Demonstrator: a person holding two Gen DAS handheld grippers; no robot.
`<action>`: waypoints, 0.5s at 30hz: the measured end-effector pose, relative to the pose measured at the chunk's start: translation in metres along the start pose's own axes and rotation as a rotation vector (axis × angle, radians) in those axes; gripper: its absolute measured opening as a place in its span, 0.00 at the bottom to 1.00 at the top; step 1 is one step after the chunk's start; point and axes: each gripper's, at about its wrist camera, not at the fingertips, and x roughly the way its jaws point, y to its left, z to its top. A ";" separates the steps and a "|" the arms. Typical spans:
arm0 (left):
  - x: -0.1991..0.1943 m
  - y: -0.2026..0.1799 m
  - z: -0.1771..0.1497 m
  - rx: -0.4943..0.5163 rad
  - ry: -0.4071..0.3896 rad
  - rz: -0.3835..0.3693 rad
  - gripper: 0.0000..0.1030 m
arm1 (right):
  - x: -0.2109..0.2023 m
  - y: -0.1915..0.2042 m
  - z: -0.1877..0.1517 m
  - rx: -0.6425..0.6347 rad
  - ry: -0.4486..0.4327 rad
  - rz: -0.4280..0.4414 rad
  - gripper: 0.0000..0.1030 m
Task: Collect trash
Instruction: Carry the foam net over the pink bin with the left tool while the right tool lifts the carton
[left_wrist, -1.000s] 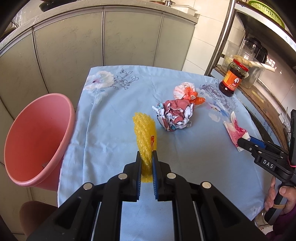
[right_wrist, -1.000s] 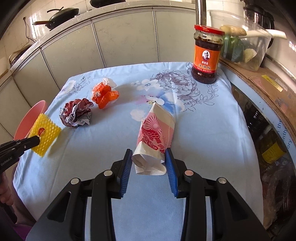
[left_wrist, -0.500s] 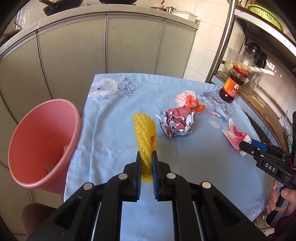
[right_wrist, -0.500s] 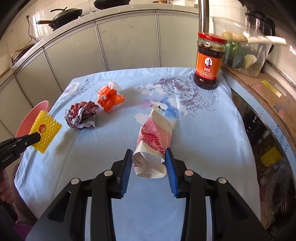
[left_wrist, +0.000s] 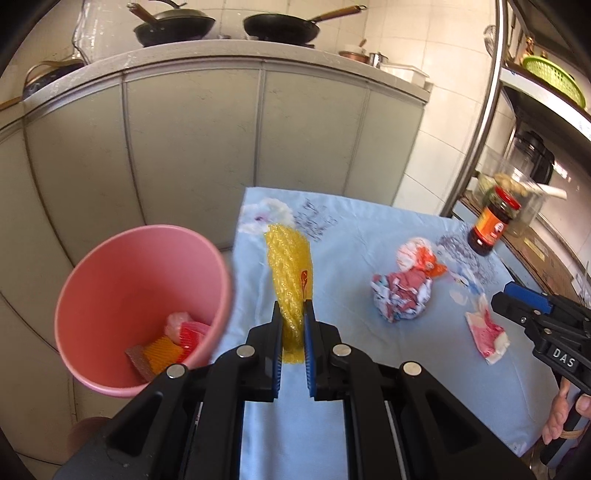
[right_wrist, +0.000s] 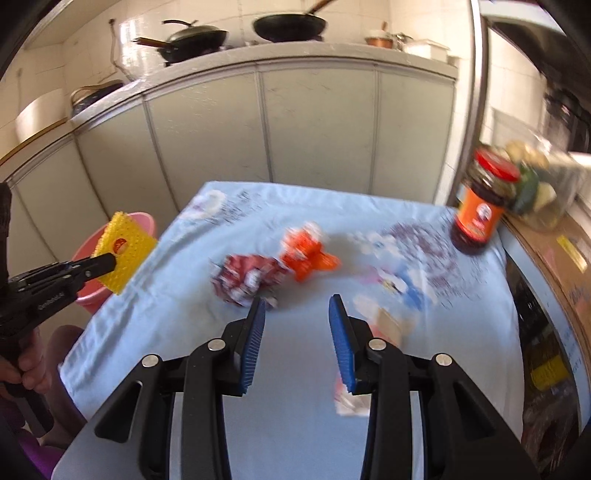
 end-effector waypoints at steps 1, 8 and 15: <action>-0.002 0.006 0.001 -0.007 -0.010 0.015 0.09 | 0.001 0.007 0.005 -0.016 -0.005 0.016 0.36; -0.011 0.048 0.000 -0.081 -0.049 0.101 0.09 | 0.017 0.070 0.037 -0.130 -0.009 0.180 0.36; -0.015 0.093 -0.009 -0.169 -0.046 0.162 0.09 | 0.040 0.115 0.066 -0.105 0.010 0.376 0.35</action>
